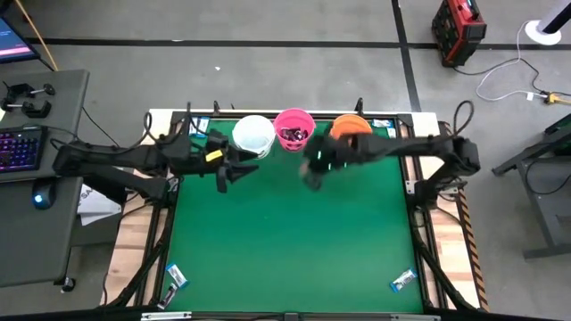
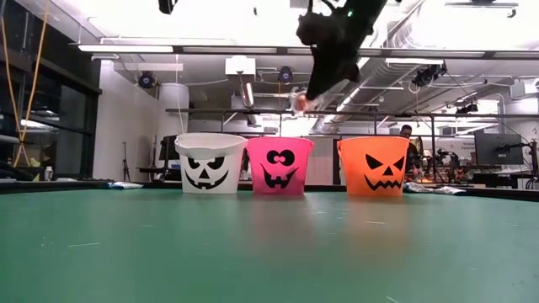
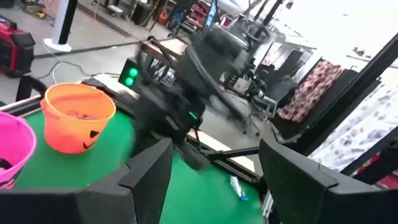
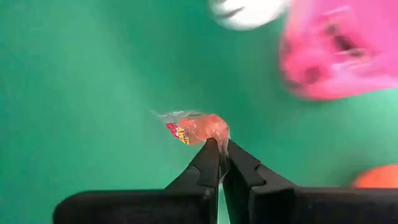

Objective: Sort candy by brand, put in halloween buckets
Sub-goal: Put the orange gummy into the orange bucket

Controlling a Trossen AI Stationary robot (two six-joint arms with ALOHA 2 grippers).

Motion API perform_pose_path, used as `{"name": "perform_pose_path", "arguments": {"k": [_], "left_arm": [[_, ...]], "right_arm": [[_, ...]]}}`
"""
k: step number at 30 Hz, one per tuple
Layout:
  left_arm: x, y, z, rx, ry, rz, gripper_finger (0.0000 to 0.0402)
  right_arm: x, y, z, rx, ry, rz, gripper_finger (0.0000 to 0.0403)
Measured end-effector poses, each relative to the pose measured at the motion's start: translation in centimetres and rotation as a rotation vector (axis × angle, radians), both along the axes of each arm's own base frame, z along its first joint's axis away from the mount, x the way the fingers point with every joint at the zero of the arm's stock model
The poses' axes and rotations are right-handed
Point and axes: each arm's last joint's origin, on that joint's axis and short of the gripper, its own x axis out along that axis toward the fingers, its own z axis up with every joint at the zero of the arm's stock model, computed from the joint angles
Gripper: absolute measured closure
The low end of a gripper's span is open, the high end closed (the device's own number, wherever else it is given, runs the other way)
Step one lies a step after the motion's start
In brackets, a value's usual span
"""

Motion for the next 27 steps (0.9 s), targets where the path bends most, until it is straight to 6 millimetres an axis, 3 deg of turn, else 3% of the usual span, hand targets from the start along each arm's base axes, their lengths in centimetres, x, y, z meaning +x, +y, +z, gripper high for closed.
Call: {"name": "perform_pose_path", "arguments": {"k": [3,6,12,16,21,27], "left_arm": [[-0.2,0.0,0.1,-0.003,-0.005,0.003,0.0170],[-0.2,0.1,0.1,-0.018,-0.002,0.026,0.0170],[-0.2,0.2,0.0,-0.018,0.000,0.084,0.0170],[-0.2,0.3,0.0,-0.018,-0.002,0.103,0.0170],[-0.2,0.3,0.0,-0.019,-0.002,0.103,0.0170],[-0.2,0.3,-0.1,-0.054,0.011,0.103,0.0170]], "right_arm": [[-1.2,-4.5,0.8,-0.039,-0.017,-0.160,0.0402],[-3.9,-8.0,1.5,-0.096,0.057,-0.324,0.0402],[-9.2,-12.3,2.6,-0.138,0.161,-0.616,0.0402],[-10.6,-14.0,2.2,-0.072,0.160,-0.679,0.0402],[-11.3,-14.6,1.2,0.021,0.167,-0.705,0.0399],[-11.4,-14.4,0.3,0.089,0.173,-0.704,0.0329]]}}
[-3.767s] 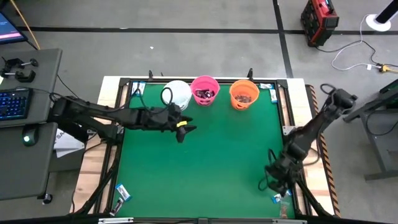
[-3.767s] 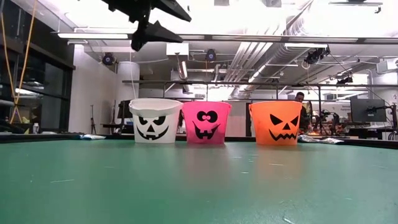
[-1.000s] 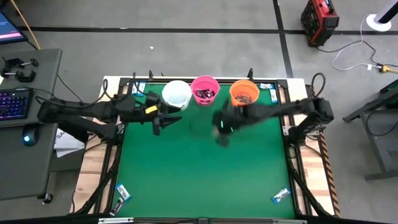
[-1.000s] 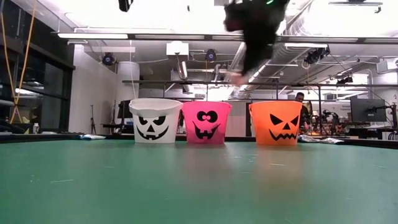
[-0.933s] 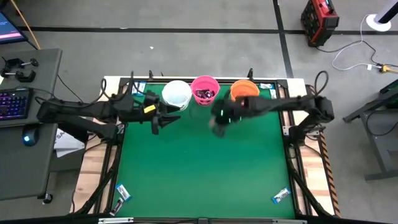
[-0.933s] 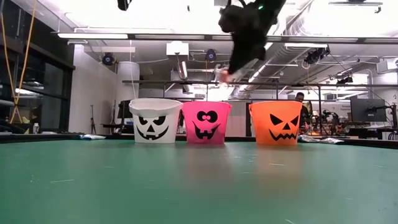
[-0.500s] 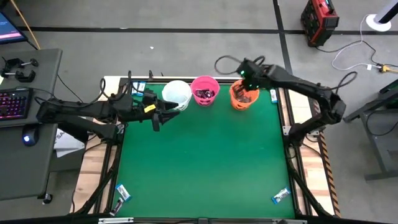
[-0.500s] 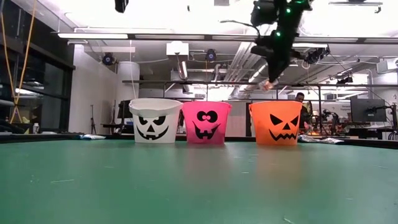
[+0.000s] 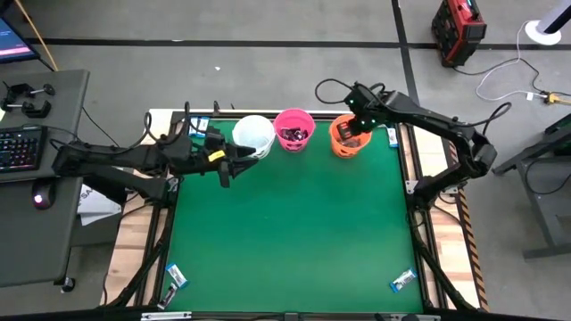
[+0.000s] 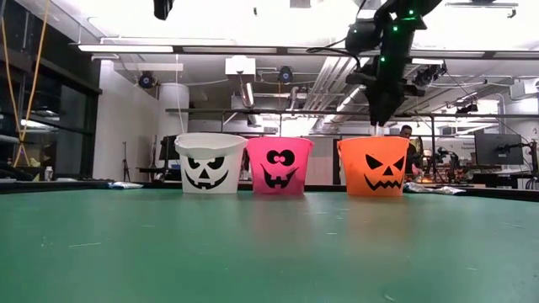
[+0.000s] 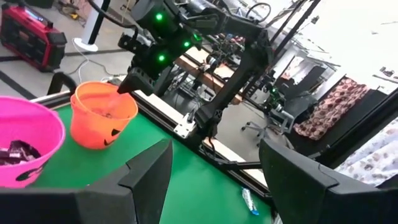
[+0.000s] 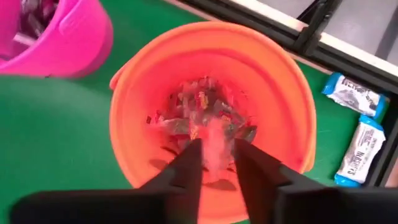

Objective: Sort candy by brand, put in halloween buckets
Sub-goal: Put the orange gummy into the orange bucket, then put the white chocolate into the white bucket

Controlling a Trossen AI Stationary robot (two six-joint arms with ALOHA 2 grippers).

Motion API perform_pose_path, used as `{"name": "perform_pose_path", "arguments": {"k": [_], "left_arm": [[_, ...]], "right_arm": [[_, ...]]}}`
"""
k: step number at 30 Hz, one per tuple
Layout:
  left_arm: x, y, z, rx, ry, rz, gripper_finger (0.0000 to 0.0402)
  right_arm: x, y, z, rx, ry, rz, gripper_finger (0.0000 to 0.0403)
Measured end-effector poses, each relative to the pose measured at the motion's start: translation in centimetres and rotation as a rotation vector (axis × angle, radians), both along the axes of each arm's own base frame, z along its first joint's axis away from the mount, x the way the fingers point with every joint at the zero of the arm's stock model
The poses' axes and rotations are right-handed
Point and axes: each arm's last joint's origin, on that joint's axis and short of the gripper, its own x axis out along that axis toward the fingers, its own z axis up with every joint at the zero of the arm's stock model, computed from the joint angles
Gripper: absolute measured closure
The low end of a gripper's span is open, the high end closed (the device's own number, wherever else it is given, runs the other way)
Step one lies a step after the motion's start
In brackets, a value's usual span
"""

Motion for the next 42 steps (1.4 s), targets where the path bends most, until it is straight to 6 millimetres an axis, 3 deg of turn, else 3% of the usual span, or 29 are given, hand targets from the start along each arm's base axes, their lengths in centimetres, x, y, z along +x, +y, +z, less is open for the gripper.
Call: {"name": "perform_pose_path", "arguments": {"k": [6,11,14,19,27,35,42], "left_arm": [[0.0,0.0,-0.2,0.014,0.021,-0.003,0.0170],[0.0,-0.4,-0.9,-0.063,0.081,-0.108,0.0170],[0.1,-2.0,-2.8,-0.181,0.257,-0.222,0.0170],[-0.9,-7.2,-7.9,-0.280,0.750,-0.361,0.0176],[-4.6,-16.1,-14.1,-0.137,1.338,-0.690,0.0178],[-8.4,-21.4,-18.5,0.305,1.464,-0.960,0.0178],[-10.2,-22.9,-20.8,0.407,1.556,-1.005,0.0178]], "right_arm": [[-0.2,-0.2,0.0,-0.043,0.004,-0.131,0.0210],[0.5,0.9,0.3,0.005,-0.046,-0.061,0.0158],[1.3,2.1,0.4,0.011,-0.053,0.001,0.0150],[2.7,4.3,0.4,0.010,-0.064,0.090,0.0149],[4.2,6.6,0.6,-0.008,-0.102,0.187,0.0149],[4.5,7.0,0.6,-0.008,-0.111,0.190,0.0149],[4.5,7.0,0.6,0.001,-0.122,0.158,0.0149]]}}
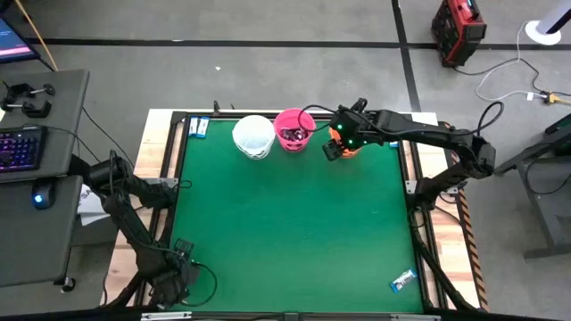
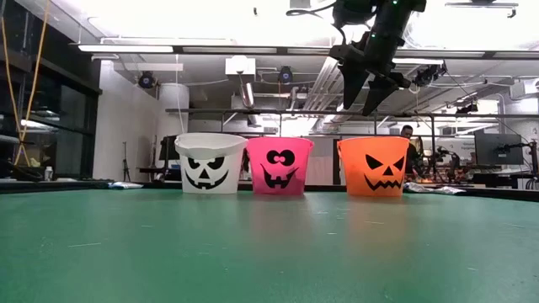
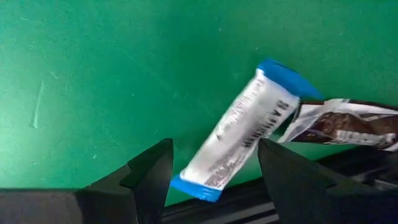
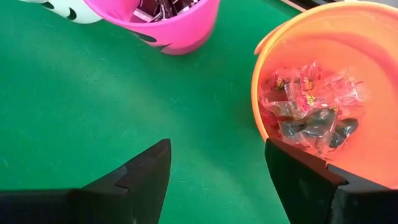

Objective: Sort candy by brand, put in halloween buckets
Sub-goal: Put the white chocolate into the white bucket

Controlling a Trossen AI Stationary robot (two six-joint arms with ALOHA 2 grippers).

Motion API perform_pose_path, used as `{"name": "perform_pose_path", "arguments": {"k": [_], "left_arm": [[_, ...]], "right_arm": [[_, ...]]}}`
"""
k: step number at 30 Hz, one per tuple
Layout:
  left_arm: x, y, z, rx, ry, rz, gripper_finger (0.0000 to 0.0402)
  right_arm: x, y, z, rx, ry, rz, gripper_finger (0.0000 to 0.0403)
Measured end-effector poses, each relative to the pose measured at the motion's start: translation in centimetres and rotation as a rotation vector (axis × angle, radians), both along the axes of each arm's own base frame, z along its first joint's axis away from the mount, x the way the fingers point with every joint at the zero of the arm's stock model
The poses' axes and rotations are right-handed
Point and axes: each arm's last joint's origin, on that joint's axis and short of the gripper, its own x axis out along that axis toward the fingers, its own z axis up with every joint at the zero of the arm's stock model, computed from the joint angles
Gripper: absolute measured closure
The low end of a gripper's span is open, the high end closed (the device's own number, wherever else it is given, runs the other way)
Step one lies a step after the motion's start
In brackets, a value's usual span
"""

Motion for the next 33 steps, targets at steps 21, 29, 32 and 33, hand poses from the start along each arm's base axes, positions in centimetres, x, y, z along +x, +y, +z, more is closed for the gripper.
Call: {"name": "perform_pose_path", "arguments": {"k": [21,29,32,33], "left_arm": [[5.8,5.2,4.2,0.020,-0.352,0.279,0.0376],[11.3,16.7,12.5,0.233,-0.864,0.600,0.0393],[13.0,22.2,14.7,0.342,-0.971,0.739,0.0393],[13.4,24.1,15.4,0.357,-0.999,0.791,0.0393]], "right_arm": [[-2.0,1.4,2.6,-0.026,-0.076,0.036,0.0149],[-6.2,4.0,7.0,-0.130,-0.254,0.075,0.0149],[-7.2,4.5,7.8,-0.185,-0.280,0.059,0.0149],[-7.4,4.6,8.0,-0.202,-0.283,0.050,0.0149]]}}
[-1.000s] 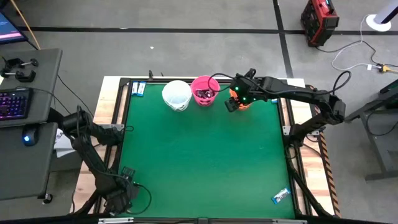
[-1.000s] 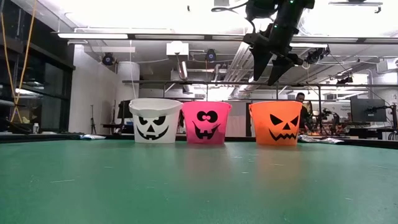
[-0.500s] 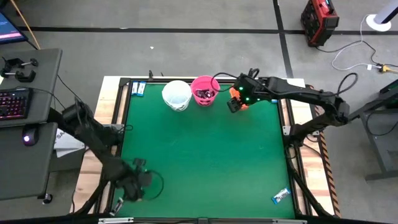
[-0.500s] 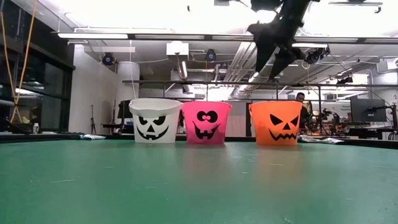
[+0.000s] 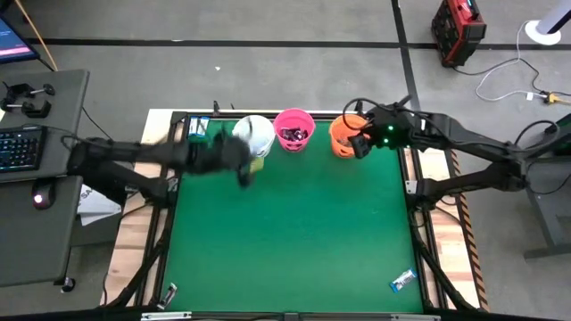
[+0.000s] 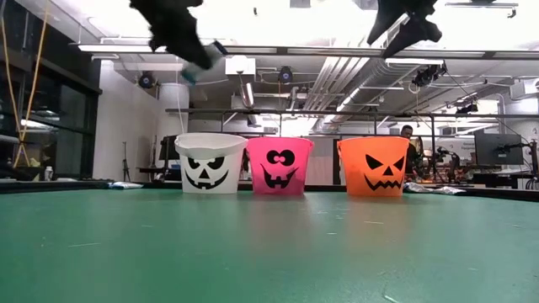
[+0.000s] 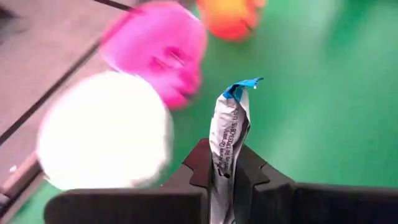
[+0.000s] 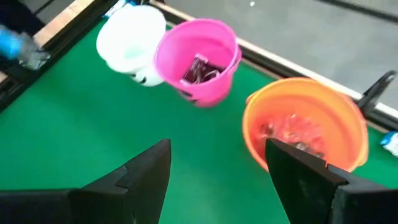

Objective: Sort candy by brand, put in halloween buckets
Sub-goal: Put the white chocolate into the white bucket

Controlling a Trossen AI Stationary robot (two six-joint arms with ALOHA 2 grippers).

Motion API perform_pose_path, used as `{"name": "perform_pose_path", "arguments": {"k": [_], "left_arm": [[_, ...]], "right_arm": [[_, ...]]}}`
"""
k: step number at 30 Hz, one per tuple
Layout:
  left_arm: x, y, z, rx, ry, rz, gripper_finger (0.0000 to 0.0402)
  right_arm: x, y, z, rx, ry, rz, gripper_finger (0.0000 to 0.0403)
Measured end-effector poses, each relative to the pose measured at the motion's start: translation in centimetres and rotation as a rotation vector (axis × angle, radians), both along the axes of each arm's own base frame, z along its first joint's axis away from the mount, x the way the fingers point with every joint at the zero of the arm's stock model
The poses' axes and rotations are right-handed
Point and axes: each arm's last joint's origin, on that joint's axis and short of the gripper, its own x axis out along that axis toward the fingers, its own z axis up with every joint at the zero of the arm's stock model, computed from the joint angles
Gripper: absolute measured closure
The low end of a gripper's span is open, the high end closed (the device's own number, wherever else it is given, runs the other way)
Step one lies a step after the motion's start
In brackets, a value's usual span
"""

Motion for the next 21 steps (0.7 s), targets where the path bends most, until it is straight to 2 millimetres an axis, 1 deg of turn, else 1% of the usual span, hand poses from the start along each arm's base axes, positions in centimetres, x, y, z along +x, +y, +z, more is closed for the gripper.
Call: {"name": "perform_pose_path", "arguments": {"k": [3,5,7,9,12,15,18,21], "left_arm": [[0.3,5.6,1.2,-0.010,-0.072,0.155,0.0393],[0.0,8.8,1.1,-0.047,-0.106,0.261,0.0389],[-0.7,11.4,0.8,-0.110,-0.142,0.343,0.0378],[-1.2,13.2,0.3,-0.182,-0.162,0.405,0.0358],[-1.7,14.7,-0.9,-0.295,-0.151,0.498,0.0312],[-1.2,15.1,-1.7,-0.393,-0.166,0.498,0.0260],[-0.7,15.3,-2.0,-0.412,-0.180,0.493,0.0215],[-0.6,15.6,-1.8,-0.374,-0.198,0.480,0.0183]], "right_arm": [[-0.2,0.1,0.2,-0.034,0.006,-0.006,0.0149],[-0.1,0.0,0.1,-0.044,0.018,0.006,0.0149],[0.0,0.0,0.0,-0.052,0.032,0.019,0.0149],[0.2,-0.1,-0.2,-0.057,0.045,0.029,0.0149],[0.4,-0.1,-0.3,-0.063,0.066,0.042,0.0149],[0.5,-0.1,-0.4,-0.073,0.078,0.055,0.0149],[0.7,-0.2,-0.4,-0.083,0.074,0.062,0.0149],[0.8,-0.2,-0.4,-0.088,0.068,0.065,0.0149]]}}
